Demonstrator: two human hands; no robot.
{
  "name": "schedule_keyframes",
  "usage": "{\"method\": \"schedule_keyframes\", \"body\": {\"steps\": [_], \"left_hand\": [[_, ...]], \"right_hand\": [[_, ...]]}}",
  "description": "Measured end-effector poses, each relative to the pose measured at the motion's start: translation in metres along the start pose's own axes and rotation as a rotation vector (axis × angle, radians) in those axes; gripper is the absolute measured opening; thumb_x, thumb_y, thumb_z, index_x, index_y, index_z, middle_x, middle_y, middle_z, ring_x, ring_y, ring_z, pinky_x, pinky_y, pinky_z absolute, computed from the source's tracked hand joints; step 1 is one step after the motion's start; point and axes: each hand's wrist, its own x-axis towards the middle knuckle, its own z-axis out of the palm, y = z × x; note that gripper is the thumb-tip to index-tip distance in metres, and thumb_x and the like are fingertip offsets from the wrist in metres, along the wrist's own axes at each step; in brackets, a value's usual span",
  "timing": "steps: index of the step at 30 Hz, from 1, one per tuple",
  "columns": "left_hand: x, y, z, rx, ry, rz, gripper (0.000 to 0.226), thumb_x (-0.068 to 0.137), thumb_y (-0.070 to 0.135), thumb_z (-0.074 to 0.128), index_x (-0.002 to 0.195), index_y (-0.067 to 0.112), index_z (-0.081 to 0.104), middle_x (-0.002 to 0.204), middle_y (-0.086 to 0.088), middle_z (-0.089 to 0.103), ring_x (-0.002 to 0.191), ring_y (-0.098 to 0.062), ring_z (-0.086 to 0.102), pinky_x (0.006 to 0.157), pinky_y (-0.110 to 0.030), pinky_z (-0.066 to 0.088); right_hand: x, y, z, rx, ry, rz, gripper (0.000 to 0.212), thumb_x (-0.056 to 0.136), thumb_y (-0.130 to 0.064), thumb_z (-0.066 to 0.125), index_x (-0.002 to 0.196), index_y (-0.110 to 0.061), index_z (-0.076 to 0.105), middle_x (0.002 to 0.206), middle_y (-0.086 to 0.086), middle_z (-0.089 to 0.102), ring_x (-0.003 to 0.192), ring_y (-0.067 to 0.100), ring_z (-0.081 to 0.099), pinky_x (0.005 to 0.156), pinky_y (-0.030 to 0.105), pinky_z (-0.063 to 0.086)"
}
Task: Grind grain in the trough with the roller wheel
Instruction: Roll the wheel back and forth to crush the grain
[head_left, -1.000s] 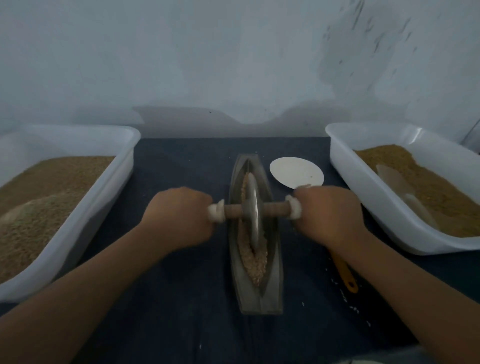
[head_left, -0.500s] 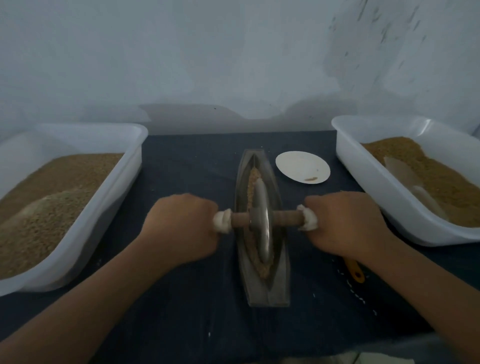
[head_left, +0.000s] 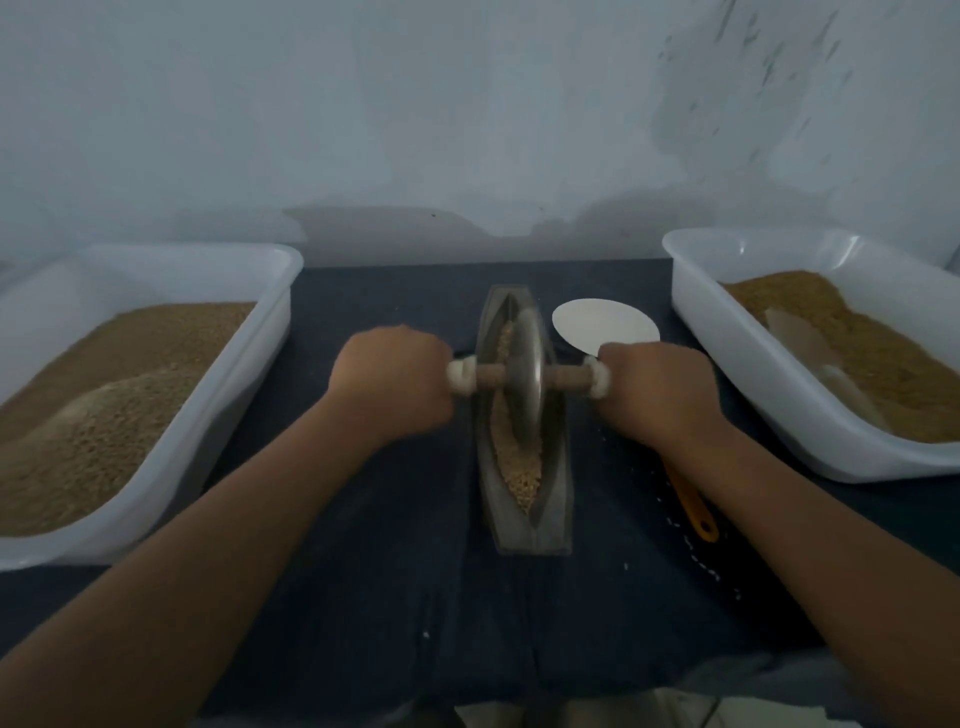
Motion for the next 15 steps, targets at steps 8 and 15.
{"method": "schedule_keyframes", "body": {"steps": [8, 15], "left_hand": [[-0.024, -0.006, 0.021, -0.050, 0.030, -0.036, 0.029, 0.081, 0.051, 0.056, 0.065, 0.027, 0.049, 0.060, 0.011, 0.050, 0.052, -0.012, 0.045, 0.052, -0.027, 0.033], [0.054, -0.002, 0.009, -0.072, 0.014, -0.112, 0.037, 0.082, 0.056, 0.057, 0.066, 0.023, 0.056, 0.067, 0.006, 0.056, 0.060, -0.021, 0.053, 0.061, -0.032, 0.042]], "right_hand": [[-0.011, -0.001, -0.010, -0.050, 0.120, -0.112, 0.038, 0.099, -0.052, 0.040, 0.069, -0.029, 0.044, 0.057, -0.009, 0.043, 0.047, 0.015, 0.044, 0.045, 0.029, 0.040], [0.041, -0.009, -0.010, 0.042, 0.090, -0.001, 0.048, 0.084, -0.023, 0.073, 0.058, -0.027, 0.032, 0.053, -0.010, 0.035, 0.046, 0.014, 0.035, 0.051, 0.033, 0.048]]}}
